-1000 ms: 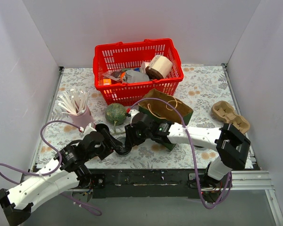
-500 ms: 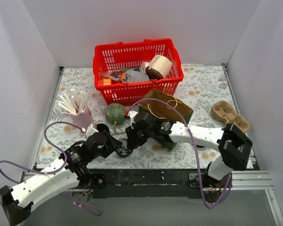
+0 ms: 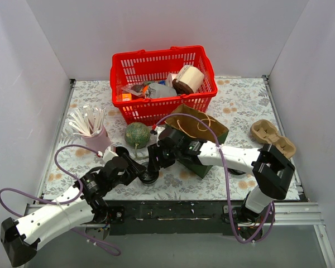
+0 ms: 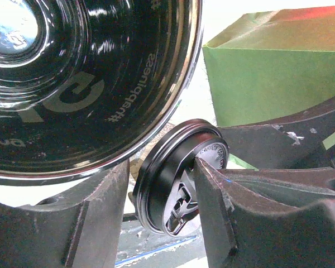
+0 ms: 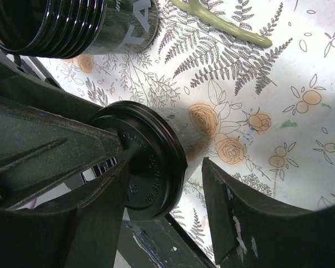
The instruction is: Pack the takeout coffee
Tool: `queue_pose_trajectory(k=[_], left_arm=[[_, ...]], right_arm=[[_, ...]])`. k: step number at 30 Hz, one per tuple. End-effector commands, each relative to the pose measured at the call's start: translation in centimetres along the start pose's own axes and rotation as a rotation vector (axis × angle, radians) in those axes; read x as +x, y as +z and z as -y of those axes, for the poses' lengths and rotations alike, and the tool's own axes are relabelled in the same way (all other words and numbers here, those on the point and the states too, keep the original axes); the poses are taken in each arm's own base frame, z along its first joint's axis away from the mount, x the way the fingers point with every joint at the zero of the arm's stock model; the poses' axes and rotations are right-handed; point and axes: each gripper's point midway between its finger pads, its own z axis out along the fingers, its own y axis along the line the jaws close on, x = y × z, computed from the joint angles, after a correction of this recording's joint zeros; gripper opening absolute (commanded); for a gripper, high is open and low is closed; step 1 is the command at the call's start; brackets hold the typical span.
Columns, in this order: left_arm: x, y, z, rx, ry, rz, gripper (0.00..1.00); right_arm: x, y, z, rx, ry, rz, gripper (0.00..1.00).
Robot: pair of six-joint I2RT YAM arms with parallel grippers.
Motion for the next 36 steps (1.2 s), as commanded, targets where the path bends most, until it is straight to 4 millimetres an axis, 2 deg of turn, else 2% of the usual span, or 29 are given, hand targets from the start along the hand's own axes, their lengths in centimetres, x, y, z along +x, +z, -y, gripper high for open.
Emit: queue_pose_trajectory(k=[1, 7, 12, 13, 14, 19, 23, 26, 28, 32, 33, 34, 36], left_arm=[[1.6, 0.7, -3.8, -0.15, -0.157, -0.043, 0.47], [1.8, 0.5, -4.1, -0.167, -0.153, -0.055, 0.47], [2.2, 0.5, -4.3, -0.172, -0.158, -0.072, 0.44], [2.3, 0.6, -4.4, -0.176, -0.16, -0.077, 0.4], [2.4, 0.6, -4.5, -0.181, -0.162, -0.08, 0.38], [2.6, 0.5, -5.3, -0.204, -0.174, -0.085, 0.3], [2.8, 0.5, -5.4, -0.197, -0.178, -0.096, 0.3], [3.0, 0.4, -5.2, -0.189, -0.175, -0.109, 0.32], [3.1, 0.2, -4.8, -0.173, -0.155, -0.125, 0.38], [3.2, -0.3, -1.8, -0.06, -0.103, -0.16, 0.53], [3.2, -0.5, -1.0, -0.026, -0.095, -0.165, 0.55], [3.2, -0.8, -0.4, 0.002, -0.068, -0.172, 0.62], [3.2, -1.1, 0.7, 0.043, -0.058, -0.186, 0.66]], right_arm=[[-0.9, 0.2, -0.4, -0.024, 0.074, 0.059, 0.62], [0.2, 1.2, 0.4, -0.005, 0.099, 0.021, 0.59], [1.9, 1.4, 0.8, -0.014, 0.123, -0.022, 0.43], [2.3, 1.5, 1.0, -0.011, 0.133, -0.033, 0.41], [2.8, 1.5, 1.0, -0.017, 0.137, -0.045, 0.35], [4.9, 1.7, 2.2, 0.009, 0.166, -0.101, 0.22], [6.5, 1.5, 3.5, 0.05, 0.187, -0.135, 0.05], [7.3, 1.0, 4.5, 0.066, 0.203, -0.158, 0.05], [7.3, 0.9, 4.8, 0.061, 0.167, -0.158, 0.06], [5.1, 0.0, 2.9, -0.029, 0.039, -0.1, 0.09], [4.8, -0.2, 2.7, -0.038, 0.017, -0.096, 0.11], [4.6, -0.5, 2.2, -0.058, -0.005, -0.094, 0.18], [4.4, -0.6, 2.0, -0.07, -0.035, -0.092, 0.25]])
